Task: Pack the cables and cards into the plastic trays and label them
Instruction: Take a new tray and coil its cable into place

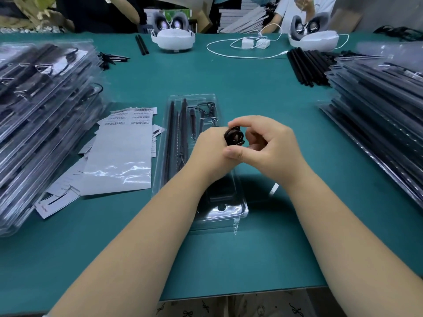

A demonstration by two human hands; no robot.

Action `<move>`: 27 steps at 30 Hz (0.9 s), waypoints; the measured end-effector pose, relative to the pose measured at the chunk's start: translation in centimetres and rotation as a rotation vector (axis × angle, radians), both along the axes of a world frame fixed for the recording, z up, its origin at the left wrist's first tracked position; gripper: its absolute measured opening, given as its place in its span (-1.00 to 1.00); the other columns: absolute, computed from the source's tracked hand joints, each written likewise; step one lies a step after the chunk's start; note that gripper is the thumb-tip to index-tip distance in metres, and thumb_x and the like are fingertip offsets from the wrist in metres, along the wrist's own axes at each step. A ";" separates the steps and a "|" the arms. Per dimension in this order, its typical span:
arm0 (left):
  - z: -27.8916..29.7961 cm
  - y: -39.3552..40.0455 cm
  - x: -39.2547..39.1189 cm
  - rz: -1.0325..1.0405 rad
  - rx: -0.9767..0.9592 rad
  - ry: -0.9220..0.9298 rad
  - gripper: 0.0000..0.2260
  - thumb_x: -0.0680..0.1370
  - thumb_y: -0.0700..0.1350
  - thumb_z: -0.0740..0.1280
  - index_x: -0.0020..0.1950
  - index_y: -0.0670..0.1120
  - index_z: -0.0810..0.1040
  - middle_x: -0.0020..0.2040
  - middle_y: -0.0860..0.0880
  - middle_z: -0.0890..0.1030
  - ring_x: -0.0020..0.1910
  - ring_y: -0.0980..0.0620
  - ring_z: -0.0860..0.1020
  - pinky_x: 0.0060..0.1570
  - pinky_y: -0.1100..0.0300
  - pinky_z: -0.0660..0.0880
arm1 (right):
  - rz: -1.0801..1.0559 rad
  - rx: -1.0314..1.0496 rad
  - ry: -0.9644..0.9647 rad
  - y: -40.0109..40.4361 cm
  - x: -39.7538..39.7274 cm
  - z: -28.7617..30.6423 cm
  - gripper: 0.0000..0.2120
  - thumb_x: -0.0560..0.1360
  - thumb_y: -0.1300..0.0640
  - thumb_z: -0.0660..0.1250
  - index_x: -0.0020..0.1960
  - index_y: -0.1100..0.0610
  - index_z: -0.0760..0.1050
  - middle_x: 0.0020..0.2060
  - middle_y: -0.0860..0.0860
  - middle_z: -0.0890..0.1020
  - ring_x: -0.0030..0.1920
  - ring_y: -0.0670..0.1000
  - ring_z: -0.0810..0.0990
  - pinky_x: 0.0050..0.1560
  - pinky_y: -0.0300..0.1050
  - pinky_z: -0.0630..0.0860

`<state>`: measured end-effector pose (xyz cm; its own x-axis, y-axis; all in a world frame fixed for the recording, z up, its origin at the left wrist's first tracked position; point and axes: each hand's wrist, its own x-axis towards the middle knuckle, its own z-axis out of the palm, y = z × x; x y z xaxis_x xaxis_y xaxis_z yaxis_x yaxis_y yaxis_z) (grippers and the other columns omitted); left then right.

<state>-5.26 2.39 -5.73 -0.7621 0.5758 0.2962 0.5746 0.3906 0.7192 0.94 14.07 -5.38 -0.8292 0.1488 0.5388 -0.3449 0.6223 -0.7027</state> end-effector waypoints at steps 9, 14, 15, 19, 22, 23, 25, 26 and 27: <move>0.7 -0.4 0.6 -0.079 0.032 -0.151 -0.86 0.20 -0.05 0.28 -0.49 0.03 0.33 -0.55 0.11 0.37 -0.51 0.17 0.29 -0.50 0.33 0.23 | 0.056 0.061 -0.116 -0.1 0.0 0.3 -0.78 0.39 -0.11 0.38 0.02 -0.18 0.52 -0.27 0.06 0.60 -0.21 0.04 0.52 -0.08 -0.09 0.48; 0.8 -0.3 0.9 -0.065 0.112 -0.162 -0.92 0.22 -0.03 0.33 -0.38 0.02 0.46 -0.39 0.04 0.50 -0.36 0.07 0.40 -0.35 0.17 0.38 | -0.039 0.125 -0.070 -0.2 0.1 0.2 -0.73 0.46 -0.10 0.29 0.11 -0.05 0.57 -0.15 -0.14 0.65 -0.13 -0.05 0.56 0.00 -0.07 0.51; 0.8 -0.3 0.9 -0.071 0.127 -0.162 -0.91 0.23 -0.04 0.33 -0.36 -0.01 0.46 -0.37 0.03 0.51 -0.35 0.08 0.40 -0.34 0.17 0.39 | -0.064 0.144 -0.053 -0.2 0.1 0.1 -0.72 0.45 -0.11 0.29 0.09 -0.03 0.57 -0.22 -0.16 0.62 -0.19 -0.08 0.53 -0.06 -0.12 0.50; 0.6 -0.4 0.9 -0.120 0.109 -0.159 -0.87 0.27 -0.07 0.29 -0.36 -0.08 0.37 -0.42 0.10 0.42 -0.42 0.15 0.30 -0.42 0.26 0.27 | -0.180 0.166 -0.026 -0.7 0.3 0.0 -0.67 0.39 -0.21 0.31 -0.02 0.01 0.53 -0.45 -0.20 0.40 -0.35 -0.11 0.38 -0.28 -0.23 0.34; 0.4 -0.1 1.0 -0.113 0.055 -0.147 -0.88 0.30 -0.08 0.26 -0.41 0.00 0.33 -0.49 0.13 0.39 -0.44 0.16 0.27 -0.46 0.30 0.24 | -0.282 0.231 -0.052 -1.3 0.5 0.3 -0.62 0.38 -0.27 0.24 -0.07 0.03 0.49 -0.43 -0.15 0.41 -0.31 -0.03 0.42 -0.28 -0.10 0.33; 0.3 -0.1 0.9 -0.116 0.043 -0.121 -0.84 0.34 -0.12 0.27 -0.40 0.05 0.34 -0.50 0.17 0.43 -0.45 0.18 0.30 -0.48 0.35 0.25 | -0.321 0.263 -0.031 -1.6 0.6 0.4 -0.61 0.41 -0.27 0.22 -0.08 0.05 0.48 -0.42 -0.14 0.42 -0.31 -0.03 0.42 -0.30 -0.10 0.31; 0.1 -0.1 0.9 -0.113 0.006 -0.026 -0.72 0.42 -0.25 0.26 -0.37 0.09 0.32 -0.47 0.29 0.47 -0.46 0.21 0.36 -0.49 0.40 0.29 | -0.398 0.329 0.034 -2.5 0.8 0.5 -0.61 0.47 -0.22 0.19 -0.09 0.12 0.48 -0.38 -0.13 0.41 -0.33 -0.02 0.38 -0.35 -0.12 0.24; 0.0 -0.2 0.7 -0.099 0.002 -0.010 -0.69 0.44 -0.29 0.24 -0.36 0.09 0.30 -0.47 0.31 0.46 -0.47 0.24 0.37 -0.49 0.40 0.29 | -0.423 0.346 0.041 -2.9 0.8 0.5 -0.61 0.50 -0.20 0.18 -0.08 0.13 0.47 -0.36 -0.12 0.40 -0.33 -0.01 0.36 -0.35 -0.13 0.22; 0.0 -0.2 0.7 -0.085 0.004 -0.010 -0.67 0.46 -0.31 0.22 -0.36 0.08 0.30 -0.49 0.29 0.46 -0.48 0.24 0.36 -0.50 0.39 0.28 | -0.434 0.357 0.022 -3.3 0.7 0.5 -0.62 0.53 -0.20 0.18 -0.05 0.14 0.45 -0.34 -0.11 0.41 -0.33 0.01 0.36 -0.34 -0.12 0.21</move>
